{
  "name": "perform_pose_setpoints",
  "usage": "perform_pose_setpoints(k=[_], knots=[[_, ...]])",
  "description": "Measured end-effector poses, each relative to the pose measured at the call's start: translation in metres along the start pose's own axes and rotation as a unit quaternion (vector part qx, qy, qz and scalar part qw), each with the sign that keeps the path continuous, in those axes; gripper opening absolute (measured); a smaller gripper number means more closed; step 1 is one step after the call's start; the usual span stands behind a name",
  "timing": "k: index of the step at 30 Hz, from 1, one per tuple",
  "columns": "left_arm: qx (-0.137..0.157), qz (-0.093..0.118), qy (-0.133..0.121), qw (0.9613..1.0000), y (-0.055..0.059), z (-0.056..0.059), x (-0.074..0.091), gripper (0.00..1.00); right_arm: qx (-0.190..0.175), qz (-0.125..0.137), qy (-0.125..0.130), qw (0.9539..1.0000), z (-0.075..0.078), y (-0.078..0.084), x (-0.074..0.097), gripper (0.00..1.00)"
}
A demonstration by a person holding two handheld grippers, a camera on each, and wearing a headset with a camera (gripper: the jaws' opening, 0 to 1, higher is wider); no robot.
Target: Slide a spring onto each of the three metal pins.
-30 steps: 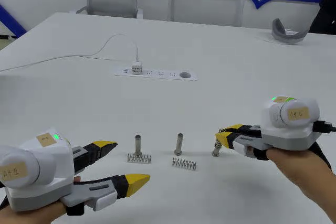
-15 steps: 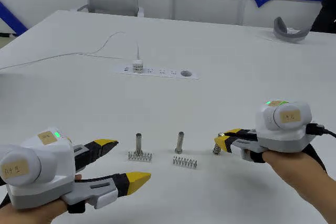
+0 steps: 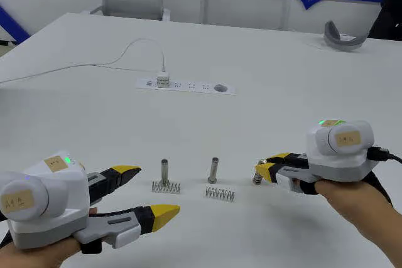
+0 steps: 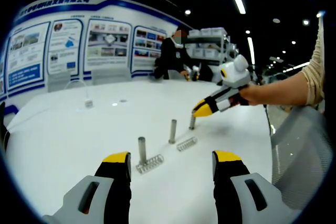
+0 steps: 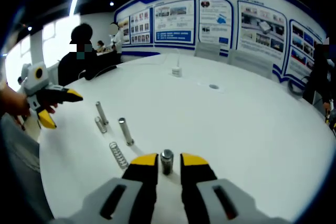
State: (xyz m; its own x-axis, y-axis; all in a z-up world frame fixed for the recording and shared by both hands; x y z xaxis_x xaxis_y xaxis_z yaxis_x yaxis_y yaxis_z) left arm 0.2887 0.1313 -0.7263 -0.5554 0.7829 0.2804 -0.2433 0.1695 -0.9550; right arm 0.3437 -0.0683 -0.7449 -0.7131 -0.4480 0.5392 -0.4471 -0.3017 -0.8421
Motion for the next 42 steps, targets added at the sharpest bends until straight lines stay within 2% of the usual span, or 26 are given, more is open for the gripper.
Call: perform_pose_setpoints(k=[8,15,24,31,37,42], knots=[[-0.002,0.001,0.002,1.0,-0.002,0.001,-0.001,0.63,0.018,0.027,-0.001,0.9995,-0.006,-0.023,0.014,0.18],[-0.004,0.001,0.003,1.0,-0.004,0.002,-0.001,0.63,0.044,0.037,-0.036,0.9977,-0.035,-0.039,0.013,0.18],[-0.005,0.002,0.003,1.0,-0.004,0.002,-0.001,0.63,0.071,0.012,-0.082,0.994,-0.067,-0.03,-0.003,0.18],[-0.005,0.0,0.003,1.0,-0.002,0.002,-0.001,0.63,0.091,-0.014,-0.11,0.9897,-0.084,-0.018,-0.017,0.17],[-0.006,-0.001,0.002,1.0,-0.002,0.002,-0.001,0.63,0.118,-0.044,-0.135,0.9828,-0.095,-0.005,-0.029,0.16],[-0.005,-0.003,0.002,1.0,-0.001,0.002,-0.001,0.63,0.144,-0.062,-0.149,0.9762,-0.101,-0.002,-0.037,0.16]])
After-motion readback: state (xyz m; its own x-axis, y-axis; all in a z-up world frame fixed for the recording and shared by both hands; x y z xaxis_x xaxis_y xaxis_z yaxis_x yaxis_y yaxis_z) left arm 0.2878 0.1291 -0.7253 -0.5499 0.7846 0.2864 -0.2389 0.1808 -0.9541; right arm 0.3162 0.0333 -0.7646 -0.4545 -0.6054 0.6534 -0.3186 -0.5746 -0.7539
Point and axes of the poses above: the centre of the closed fingertips' face, and the gripper's own axes: x roughly backward along the fingers, z roughly to its right, y roughly out of its underside, the point moved 1 cm from there along x, roughly backward along the fingers, and after that the axes turned 1 degree about -y, right-handed, at the moved point
